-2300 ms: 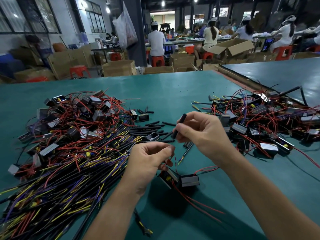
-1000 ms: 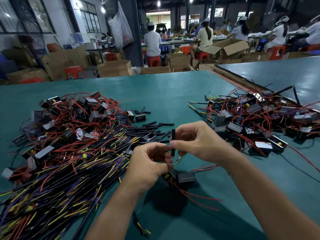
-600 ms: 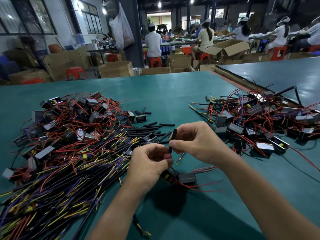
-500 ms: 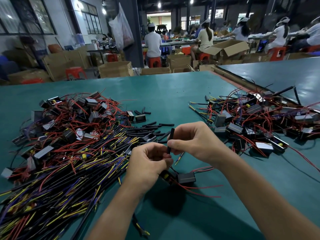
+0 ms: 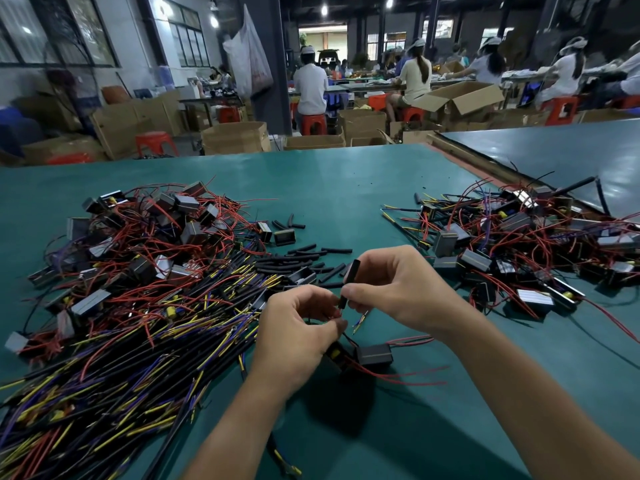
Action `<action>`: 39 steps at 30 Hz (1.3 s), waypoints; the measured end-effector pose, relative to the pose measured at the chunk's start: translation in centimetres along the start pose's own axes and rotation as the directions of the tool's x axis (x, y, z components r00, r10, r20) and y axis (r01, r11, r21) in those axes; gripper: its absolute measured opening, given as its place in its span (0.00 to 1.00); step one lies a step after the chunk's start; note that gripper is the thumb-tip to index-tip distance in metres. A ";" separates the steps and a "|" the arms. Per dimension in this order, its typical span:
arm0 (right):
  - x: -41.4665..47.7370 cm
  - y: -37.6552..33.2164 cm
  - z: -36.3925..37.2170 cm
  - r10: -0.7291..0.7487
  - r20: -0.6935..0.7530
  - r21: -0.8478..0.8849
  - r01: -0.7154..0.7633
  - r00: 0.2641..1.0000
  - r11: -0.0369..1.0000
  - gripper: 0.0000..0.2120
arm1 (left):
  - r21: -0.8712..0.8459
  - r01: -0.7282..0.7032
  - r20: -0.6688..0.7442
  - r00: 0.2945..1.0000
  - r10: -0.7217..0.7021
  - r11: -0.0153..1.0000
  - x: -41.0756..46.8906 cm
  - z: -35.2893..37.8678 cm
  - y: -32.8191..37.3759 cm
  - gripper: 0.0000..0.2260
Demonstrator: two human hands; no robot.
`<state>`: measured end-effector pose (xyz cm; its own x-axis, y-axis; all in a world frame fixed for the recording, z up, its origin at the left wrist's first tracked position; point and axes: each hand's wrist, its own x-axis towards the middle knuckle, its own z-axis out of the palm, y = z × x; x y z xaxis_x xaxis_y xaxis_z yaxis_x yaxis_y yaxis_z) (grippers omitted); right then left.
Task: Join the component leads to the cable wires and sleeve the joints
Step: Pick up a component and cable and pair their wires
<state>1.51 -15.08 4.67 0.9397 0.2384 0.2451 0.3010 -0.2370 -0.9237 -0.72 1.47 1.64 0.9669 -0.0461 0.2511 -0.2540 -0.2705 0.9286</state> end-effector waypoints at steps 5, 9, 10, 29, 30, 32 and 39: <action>0.0 0.2 0.1 0.006 0.021 -0.031 -0.006 1.000 0.999 0.05 | -0.015 0.049 -0.004 0.999 -0.049 0.999 0.0 0.1 -0.1 0.06; -0.1 0.2 0.0 -0.002 0.065 -0.082 0.007 0.998 0.997 0.05 | -0.071 0.085 -0.014 0.996 -0.087 0.994 0.0 0.0 0.1 0.10; -0.1 0.1 -0.1 -0.009 0.059 -0.088 0.015 0.998 0.996 0.05 | -0.091 0.105 -0.011 0.994 -0.106 0.990 0.0 0.0 0.2 0.11; 0.3 1.0 0.0 -0.010 0.028 -0.130 0.014 1.000 0.991 0.05 | -0.180 0.295 0.213 0.943 -0.256 0.938 0.1 -0.8 0.2 0.07; 0.4 1.1 -0.1 -0.014 0.016 -0.134 0.016 1.000 0.991 0.06 | -0.154 0.301 0.208 0.941 -0.267 0.941 0.2 -0.8 0.1 0.08; 0.5 1.3 -0.1 -0.015 -0.015 -0.144 0.013 1.000 0.989 0.06 | -0.114 0.302 0.195 0.941 -0.277 0.946 0.1 -0.7 0.0 0.11; 0.5 1.6 0.1 -0.020 -0.058 -0.118 0.013 0.998 0.993 0.05 | -0.092 0.256 0.173 0.956 -0.238 0.962 0.0 -0.2 -0.3 0.12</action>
<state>2.47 -15.20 3.29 0.9415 0.1881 0.2797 0.3298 -0.3430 -0.8795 -0.67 1.77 1.44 0.9889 -0.1458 -0.0278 0.0005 -0.1841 0.9829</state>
